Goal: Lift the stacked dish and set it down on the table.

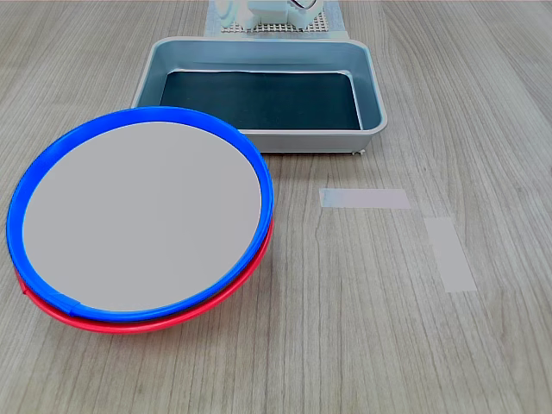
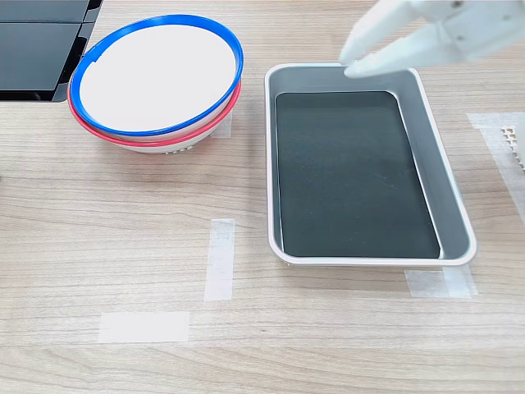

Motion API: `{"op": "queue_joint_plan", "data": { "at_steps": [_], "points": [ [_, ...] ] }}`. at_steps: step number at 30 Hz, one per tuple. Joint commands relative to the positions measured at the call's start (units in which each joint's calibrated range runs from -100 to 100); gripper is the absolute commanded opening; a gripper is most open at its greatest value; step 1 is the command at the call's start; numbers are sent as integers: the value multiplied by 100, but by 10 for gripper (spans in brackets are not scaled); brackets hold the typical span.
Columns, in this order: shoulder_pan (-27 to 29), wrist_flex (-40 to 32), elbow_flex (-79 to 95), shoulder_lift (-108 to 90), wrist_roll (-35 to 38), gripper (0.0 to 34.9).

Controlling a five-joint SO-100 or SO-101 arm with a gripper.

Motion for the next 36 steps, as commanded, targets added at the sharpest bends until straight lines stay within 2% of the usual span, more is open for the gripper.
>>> {"op": "queue_joint_plan", "data": {
  "at_steps": [1, 5, 7, 13, 22, 26, 36],
  "points": [
    [80, 36, -1911, 2116, 161, 111],
    [165, -104, -2766, 3490, 420, 132],
    [222, -236, -3012, 4010, 596, 154],
    [419, -723, -3659, 5212, 762, 152],
    [269, -814, -4496, 6330, 781, 176],
    [99, -822, -4642, 6517, 781, 157],
    [71, -781, -5106, 6645, 698, 134]
  ]
}}
